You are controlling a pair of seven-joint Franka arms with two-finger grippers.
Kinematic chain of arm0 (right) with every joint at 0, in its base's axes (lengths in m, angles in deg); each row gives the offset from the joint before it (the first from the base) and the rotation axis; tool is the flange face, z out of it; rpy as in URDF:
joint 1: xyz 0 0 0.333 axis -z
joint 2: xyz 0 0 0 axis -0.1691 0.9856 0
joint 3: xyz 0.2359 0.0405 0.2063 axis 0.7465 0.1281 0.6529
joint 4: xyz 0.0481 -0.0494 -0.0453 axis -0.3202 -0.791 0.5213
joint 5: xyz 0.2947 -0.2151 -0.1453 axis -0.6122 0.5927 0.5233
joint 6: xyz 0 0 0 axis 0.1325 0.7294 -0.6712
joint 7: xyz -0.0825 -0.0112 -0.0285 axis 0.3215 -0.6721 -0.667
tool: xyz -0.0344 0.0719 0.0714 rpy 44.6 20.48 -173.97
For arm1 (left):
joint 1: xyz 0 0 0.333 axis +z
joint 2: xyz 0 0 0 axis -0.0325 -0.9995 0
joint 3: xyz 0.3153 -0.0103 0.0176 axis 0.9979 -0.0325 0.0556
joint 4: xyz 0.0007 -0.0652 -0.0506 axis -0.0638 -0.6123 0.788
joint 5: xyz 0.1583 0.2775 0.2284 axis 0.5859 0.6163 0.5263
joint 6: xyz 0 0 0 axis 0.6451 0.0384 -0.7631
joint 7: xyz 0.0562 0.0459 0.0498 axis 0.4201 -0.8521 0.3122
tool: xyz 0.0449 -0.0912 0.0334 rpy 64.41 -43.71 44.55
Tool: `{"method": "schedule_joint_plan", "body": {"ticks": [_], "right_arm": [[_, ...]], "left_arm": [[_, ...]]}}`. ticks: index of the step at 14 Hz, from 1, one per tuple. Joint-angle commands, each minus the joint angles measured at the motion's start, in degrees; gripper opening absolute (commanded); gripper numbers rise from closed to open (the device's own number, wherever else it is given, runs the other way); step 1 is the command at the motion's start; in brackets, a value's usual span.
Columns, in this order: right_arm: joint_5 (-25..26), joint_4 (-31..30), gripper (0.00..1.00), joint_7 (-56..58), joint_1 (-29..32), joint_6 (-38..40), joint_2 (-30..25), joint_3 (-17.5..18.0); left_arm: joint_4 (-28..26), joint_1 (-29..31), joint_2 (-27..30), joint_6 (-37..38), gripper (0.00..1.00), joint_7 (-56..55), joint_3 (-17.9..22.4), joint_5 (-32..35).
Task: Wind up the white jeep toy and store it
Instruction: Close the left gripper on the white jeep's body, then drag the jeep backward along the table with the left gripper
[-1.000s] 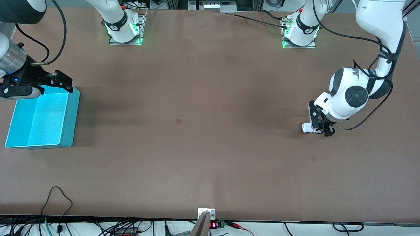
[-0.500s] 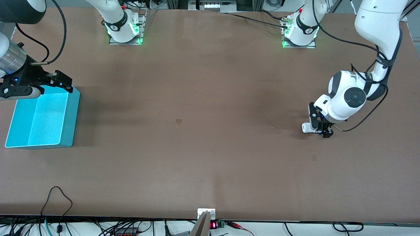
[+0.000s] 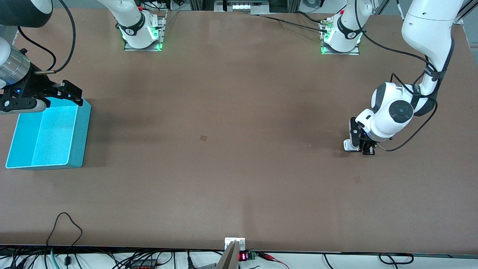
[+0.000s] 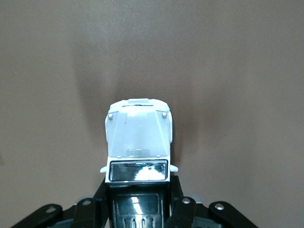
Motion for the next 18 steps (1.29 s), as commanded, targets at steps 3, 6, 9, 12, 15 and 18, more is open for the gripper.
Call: {"method": "schedule_joint_plan", "body": {"ticks": [3,6,9,12,15,18], "right_arm": [[0.2,-0.7,1.0,-0.7,-0.3,0.4,-1.3,0.0],[0.2,-0.7,1.0,-0.7,-0.3,0.4,-1.3,0.1],[0.2,-0.7,1.0,-0.7,-0.3,0.5,-1.3,0.1],[0.2,-0.7,1.0,-0.7,-0.3,0.4,-1.3,0.1],[0.2,-0.8,1.0,-0.7,-0.3,0.6,-1.4,0.1],[0.2,-0.7,1.0,-0.8,-0.3,0.6,-1.4,0.1]], "left_arm": [[0.3,0.6,0.1,-0.1,0.26,2.0,-0.6,1.1],[0.5,0.7,-0.7,0.3,0.25,2.7,-0.5,1.1],[0.9,3.0,-0.9,0.6,0.24,5.6,-0.4,1.1],[1.0,7.5,-1.9,0.8,0.25,9.2,-0.4,1.1],[1.7,12.2,-2.6,0.8,0.25,14.3,-0.4,1.1],[2.0,15.4,-2.6,0.8,0.25,17.0,-0.4,1.1]]}}
